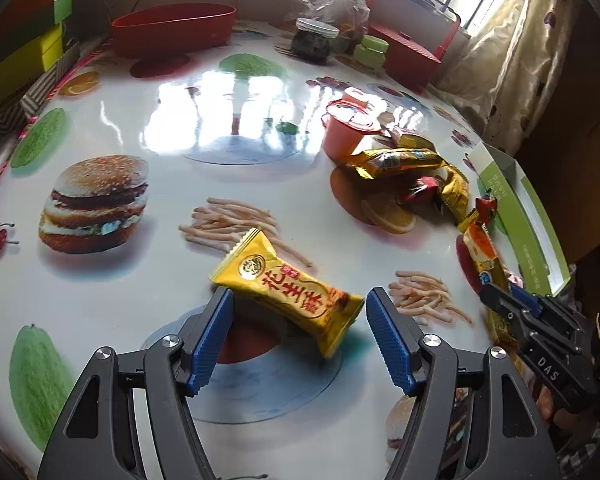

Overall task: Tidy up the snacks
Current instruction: 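Grasp the yellow peanut-crisp packet with the left tool while the right tool holds the gold stick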

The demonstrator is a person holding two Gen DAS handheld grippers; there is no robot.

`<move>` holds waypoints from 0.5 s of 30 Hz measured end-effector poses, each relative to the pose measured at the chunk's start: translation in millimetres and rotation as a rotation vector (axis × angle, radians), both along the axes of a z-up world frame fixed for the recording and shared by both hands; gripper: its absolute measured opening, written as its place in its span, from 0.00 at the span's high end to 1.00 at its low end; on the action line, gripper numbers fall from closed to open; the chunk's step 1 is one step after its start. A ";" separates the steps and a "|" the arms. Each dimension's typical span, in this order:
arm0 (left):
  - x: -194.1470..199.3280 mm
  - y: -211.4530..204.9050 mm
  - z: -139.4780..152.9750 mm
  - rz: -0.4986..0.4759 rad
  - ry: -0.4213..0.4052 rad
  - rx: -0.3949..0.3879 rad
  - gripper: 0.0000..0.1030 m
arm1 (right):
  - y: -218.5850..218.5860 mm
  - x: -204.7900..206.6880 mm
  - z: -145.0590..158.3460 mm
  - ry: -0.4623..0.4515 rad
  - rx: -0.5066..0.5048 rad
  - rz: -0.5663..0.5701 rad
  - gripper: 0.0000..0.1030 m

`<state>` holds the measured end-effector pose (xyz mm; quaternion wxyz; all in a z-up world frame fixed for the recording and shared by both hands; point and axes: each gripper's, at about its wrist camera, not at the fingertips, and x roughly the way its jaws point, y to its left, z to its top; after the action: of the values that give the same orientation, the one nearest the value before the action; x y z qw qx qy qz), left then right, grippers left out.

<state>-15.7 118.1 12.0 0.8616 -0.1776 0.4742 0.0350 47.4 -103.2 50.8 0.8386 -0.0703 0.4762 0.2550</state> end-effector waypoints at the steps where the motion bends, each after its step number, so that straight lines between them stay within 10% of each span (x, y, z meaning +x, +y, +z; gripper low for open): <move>1: 2.0 -1.1 -0.1 -0.011 -0.006 -0.011 0.33 | -0.4 0.4 -0.1 0.001 0.001 -0.002 0.79; 15: 19.1 -18.8 -3.5 -0.061 -0.010 0.135 0.45 | -2.1 1.5 -0.9 -0.002 0.000 -0.015 0.79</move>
<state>3.3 99.3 8.5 0.8747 -0.1047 0.4716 0.0399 48.8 -105.3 49.9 0.8409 -0.0670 0.4759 0.2488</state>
